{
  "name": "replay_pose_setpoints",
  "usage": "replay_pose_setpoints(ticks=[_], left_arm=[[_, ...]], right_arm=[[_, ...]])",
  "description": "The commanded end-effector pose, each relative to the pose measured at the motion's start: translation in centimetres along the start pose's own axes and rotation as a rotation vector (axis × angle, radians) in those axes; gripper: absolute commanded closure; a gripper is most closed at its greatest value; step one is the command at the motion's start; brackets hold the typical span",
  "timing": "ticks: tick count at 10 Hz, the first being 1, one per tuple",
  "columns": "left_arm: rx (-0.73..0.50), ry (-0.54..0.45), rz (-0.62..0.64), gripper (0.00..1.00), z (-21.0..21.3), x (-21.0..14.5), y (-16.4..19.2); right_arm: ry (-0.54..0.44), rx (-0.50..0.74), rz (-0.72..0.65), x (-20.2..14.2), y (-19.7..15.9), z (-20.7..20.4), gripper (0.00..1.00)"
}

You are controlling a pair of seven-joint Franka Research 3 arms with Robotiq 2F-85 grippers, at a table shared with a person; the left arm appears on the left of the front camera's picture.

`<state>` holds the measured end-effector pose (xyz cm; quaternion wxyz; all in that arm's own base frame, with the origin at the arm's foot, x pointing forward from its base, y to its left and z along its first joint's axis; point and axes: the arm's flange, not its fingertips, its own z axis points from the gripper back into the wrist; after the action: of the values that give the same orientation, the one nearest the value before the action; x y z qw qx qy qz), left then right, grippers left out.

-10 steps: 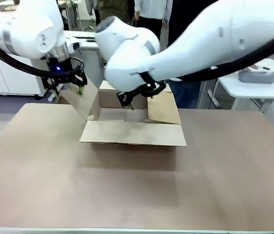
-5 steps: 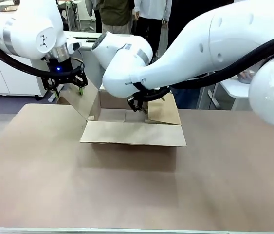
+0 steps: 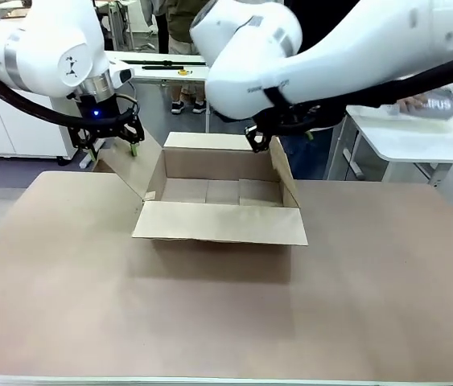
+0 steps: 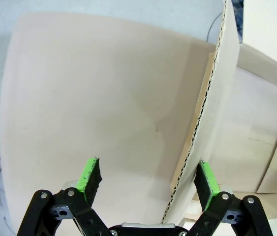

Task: Pack the gift set into the box.
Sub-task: Place both hands on the side flaps of the Package Box and spread them outward.

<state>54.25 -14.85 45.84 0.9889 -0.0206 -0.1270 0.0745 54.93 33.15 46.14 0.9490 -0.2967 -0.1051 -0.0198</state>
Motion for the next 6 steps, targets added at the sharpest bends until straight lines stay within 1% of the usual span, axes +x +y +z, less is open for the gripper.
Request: replay_pose_setpoints(ticks=[1, 2, 4, 5, 6], left_arm=[[0.018, -0.001, 0.013, 0.00, 0.2, 0.0, -0.1], [0.018, -0.001, 0.013, 0.00, 0.2, 0.0, -0.1], [0.018, -0.001, 0.013, 0.00, 0.2, 0.0, -0.1], [0.018, -0.001, 0.013, 0.00, 0.2, 0.0, -0.1], [0.018, -0.001, 0.013, 0.00, 0.2, 0.0, -0.1]], right_arm=[[0.031, 0.179, -0.022, -2.4, -3.8, -3.3, 0.00], [0.036, 0.338, -0.019, -2.7, -5.3, -4.8, 0.00], [-0.002, 0.663, -0.061, -3.7, -7.8, -8.7, 0.00], [-0.031, 0.775, -0.092, -4.4, -9.3, -10.6, 0.00], [-0.042, 0.837, -0.150, -5.1, -11.0, -12.2, 0.00]])
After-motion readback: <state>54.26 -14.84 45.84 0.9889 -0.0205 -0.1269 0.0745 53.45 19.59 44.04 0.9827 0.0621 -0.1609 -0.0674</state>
